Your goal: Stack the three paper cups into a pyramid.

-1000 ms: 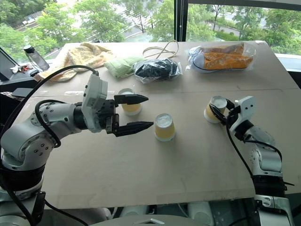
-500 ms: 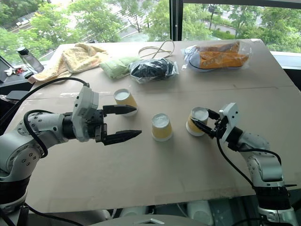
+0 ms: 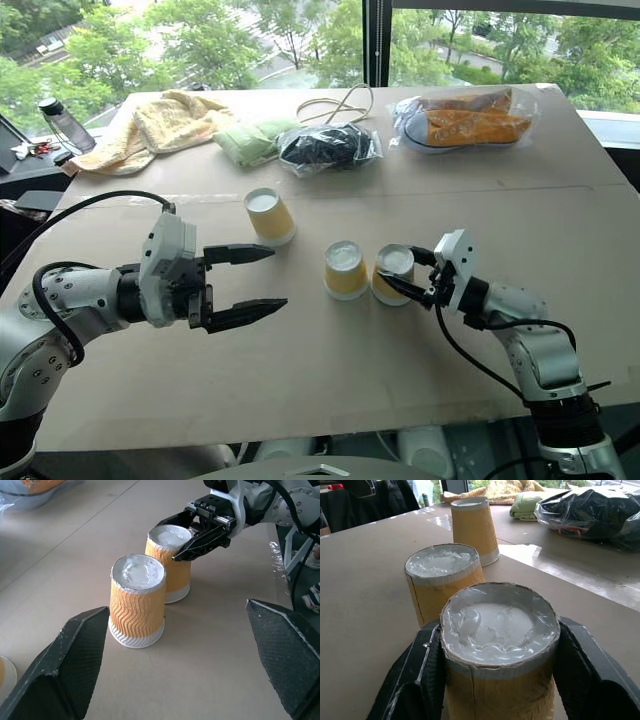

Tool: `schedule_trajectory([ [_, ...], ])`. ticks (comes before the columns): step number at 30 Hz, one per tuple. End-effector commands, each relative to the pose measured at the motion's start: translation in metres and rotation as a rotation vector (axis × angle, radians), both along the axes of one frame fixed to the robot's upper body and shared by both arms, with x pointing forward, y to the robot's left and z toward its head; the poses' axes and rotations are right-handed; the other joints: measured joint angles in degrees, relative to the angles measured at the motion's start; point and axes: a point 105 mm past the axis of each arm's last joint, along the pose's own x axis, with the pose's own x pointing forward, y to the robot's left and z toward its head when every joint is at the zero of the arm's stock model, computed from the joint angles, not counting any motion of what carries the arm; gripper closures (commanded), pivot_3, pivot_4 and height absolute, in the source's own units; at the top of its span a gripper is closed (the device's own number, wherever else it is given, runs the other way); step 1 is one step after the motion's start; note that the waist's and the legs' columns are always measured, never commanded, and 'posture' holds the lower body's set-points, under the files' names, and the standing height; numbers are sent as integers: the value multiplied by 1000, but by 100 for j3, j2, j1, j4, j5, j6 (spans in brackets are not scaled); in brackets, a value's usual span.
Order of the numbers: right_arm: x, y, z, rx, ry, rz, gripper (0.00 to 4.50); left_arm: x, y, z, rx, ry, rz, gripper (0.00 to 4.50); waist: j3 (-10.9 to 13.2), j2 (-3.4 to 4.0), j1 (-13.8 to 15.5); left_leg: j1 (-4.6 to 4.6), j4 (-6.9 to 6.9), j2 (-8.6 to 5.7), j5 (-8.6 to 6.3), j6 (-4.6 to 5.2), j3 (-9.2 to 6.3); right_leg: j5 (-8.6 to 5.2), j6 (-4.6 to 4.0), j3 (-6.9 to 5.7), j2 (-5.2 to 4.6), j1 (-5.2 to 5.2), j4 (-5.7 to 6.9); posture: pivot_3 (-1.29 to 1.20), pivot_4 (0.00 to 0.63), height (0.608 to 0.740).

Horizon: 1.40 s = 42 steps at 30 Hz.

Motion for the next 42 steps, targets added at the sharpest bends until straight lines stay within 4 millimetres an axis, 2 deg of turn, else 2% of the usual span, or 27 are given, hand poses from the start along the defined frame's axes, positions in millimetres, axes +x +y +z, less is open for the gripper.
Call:
schedule_trajectory([
  [1, 1, 3, 4, -2, -33, 24, 2358, -1, 1, 9, 7, -52, -8, 0, 0, 0, 0, 0, 0, 0, 0, 0, 0, 0, 0, 0, 0, 0, 0, 0, 150, 740],
  [2, 2, 3, 5, 2, -40, 20, 2358, -2, 1, 8, 6, -52, -10, 0, 0, 0, -2, 0, 0, 0, 0, 0, 0, 0, 0, 0, 0, 0, 0, 0, 150, 740],
  [4, 3, 3, 7, 10, -35, 24, 1307, -4, 1, 7, 10, -42, -19, 0, 0, 0, -5, 1, 0, 0, 0, 0, 2, 0, 0, 1, 0, 0, 0, 0, 150, 740],
  [7, 0, 4, 13, 48, -34, 62, 63, -7, 2, 5, 21, -32, -32, 0, 1, 1, -1, 0, 0, 0, 0, 0, 1, 0, 0, 0, 0, 0, 0, 0, 150, 740],
  [12, 1, -7, 23, 55, -80, 39, 63, -7, 4, 8, -4, -47, -30, 0, 1, 0, 7, -2, -1, 0, 0, 0, -1, 0, 0, -1, -2, -1, -2, 0, 150, 740],
  [18, -16, -23, 43, 100, -125, 55, 63, -3, 20, 15, -198, -114, 93, 0, 2, -1, 5, -5, -4, 1, 0, 0, -1, 0, 0, -1, -8, 0, -8, 0, 150, 740],
  [22, -22, -36, 68, 185, -185, 42, 63, 18, 45, 24, -369, -197, 303, 0, 3, 2, 9, -1, -3, 1, 0, 1, -4, 1, 0, 3, -7, 2, -2, 0, 150, 740],
  [25, -24, -48, 79, 186, -222, 14, 63, 41, 65, 6, -339, -202, 491, 0, 0, -6, 23, 1, 4, -1, 0, 1, -15, 1, 0, 2, -9, 11, 3, 0, 150, 740],
  [29, -31, -61, 87, 174, -242, 3, 63, 68, 72, -15, -288, -275, 637, 0, 0, -7, 60, 0, 4, -8, -1, 1, -7, 1, 1, -7, -10, 11, -3, 0, 150, 740],
  [35, -42, -65, 91, 148, -265, -5, 63, 101, 66, -34, -250, -331, 708, 0, 4, -21, 107, -5, 5, -6, -1, 1, -5, 2, 2, -7, -8, 9, -6, 0, 150, 740],
  [42, -49, -67, 99, 136, -294, -35, 63, 126, 44, -36, -260, -348, 621, 0, 4, -21, 137, -4, 7, -5, -1, 1, -5, 2, 2, -10, -8, 9, -1, 0, 150, 740],
])
